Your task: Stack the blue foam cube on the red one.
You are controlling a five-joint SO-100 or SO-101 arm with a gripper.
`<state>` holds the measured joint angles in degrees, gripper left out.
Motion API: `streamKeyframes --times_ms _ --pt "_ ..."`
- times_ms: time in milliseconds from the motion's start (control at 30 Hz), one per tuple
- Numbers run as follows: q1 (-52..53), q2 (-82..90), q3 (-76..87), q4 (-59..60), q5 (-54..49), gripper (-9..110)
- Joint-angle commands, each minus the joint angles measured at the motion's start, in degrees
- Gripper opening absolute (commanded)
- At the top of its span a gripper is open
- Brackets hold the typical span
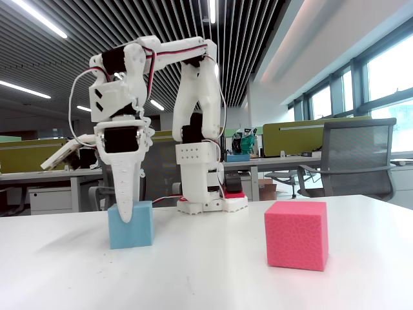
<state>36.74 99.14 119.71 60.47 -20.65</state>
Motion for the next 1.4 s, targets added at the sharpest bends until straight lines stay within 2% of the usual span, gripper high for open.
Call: streamKeyframes --times_ms 0,500,567,667,967,1367 --pt "-0.4 1.8 -1.9 1.4 0.3 22" --pt "-8.8 9.0 -24.3 18.1 5.1 22" --pt "-11.1 9.2 -26.7 19.6 6.7 22" --pt "-20.8 8.7 -36.3 25.6 13.0 22" --pt "-33.5 2.3 -52.6 34.2 19.2 22" --pt "-43.1 -7.6 -53.9 34.1 25.0 22"
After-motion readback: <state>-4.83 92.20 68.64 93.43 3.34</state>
